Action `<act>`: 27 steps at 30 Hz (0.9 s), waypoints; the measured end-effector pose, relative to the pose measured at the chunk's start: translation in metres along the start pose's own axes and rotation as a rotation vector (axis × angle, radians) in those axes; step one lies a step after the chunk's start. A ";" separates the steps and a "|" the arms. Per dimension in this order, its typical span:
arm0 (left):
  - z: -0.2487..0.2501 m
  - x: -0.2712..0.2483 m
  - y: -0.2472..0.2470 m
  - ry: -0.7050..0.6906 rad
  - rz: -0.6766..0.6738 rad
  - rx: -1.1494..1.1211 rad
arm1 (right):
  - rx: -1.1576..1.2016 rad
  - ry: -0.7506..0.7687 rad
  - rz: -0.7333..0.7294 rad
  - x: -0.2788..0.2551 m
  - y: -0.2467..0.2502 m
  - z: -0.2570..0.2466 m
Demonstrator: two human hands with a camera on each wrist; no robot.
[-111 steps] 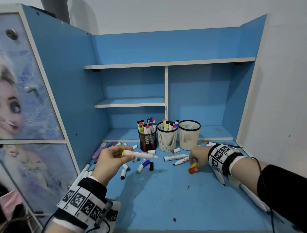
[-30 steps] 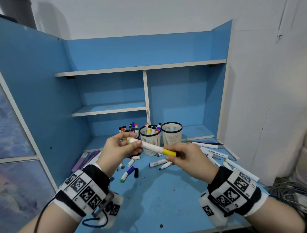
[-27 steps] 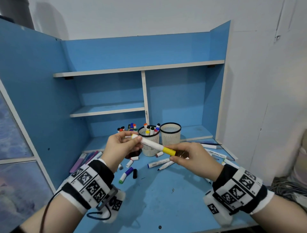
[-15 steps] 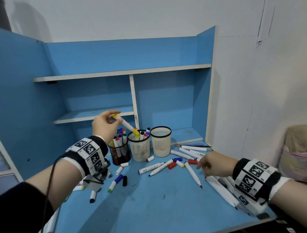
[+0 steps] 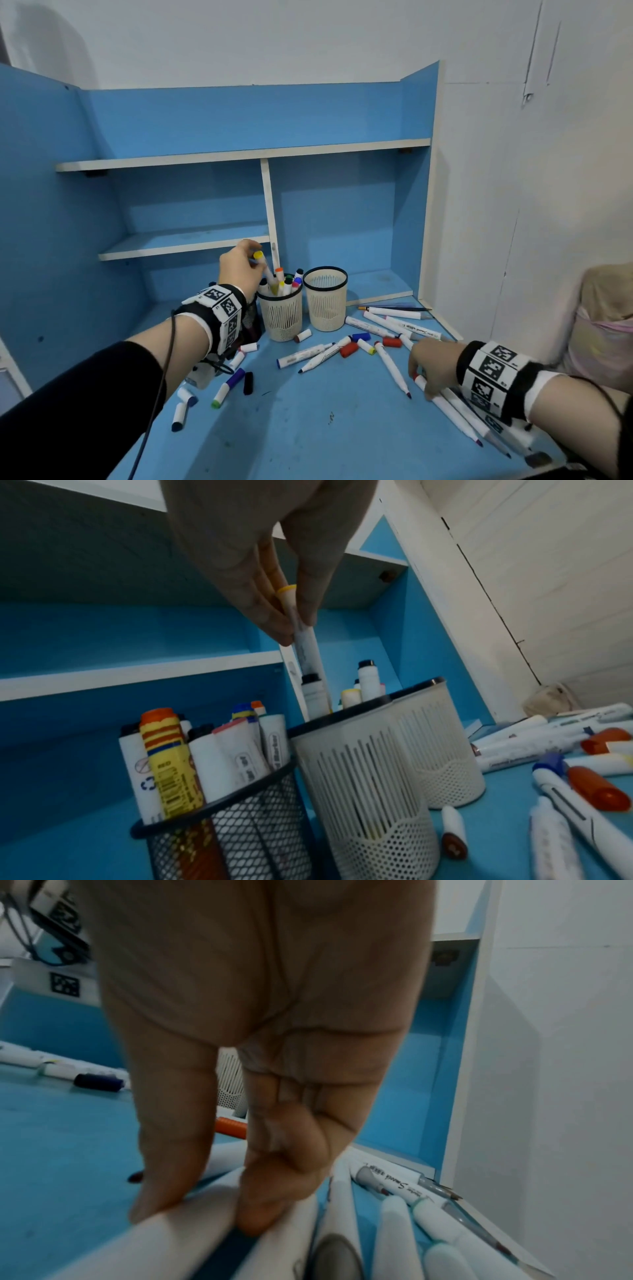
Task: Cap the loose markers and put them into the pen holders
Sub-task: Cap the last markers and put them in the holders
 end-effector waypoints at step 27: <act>0.018 -0.063 -0.083 -0.416 -0.388 0.381 | 0.888 0.070 0.915 -0.035 0.082 0.020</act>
Point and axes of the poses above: each hand's wrist, its own x-axis towards the middle knuckle, its own y-axis out of the back of the hand, z = x × y, the point moved 8 cm from there along x, towards the middle knuckle, and after that the axes turned 7 degrees about y, right-handed, at the moved point
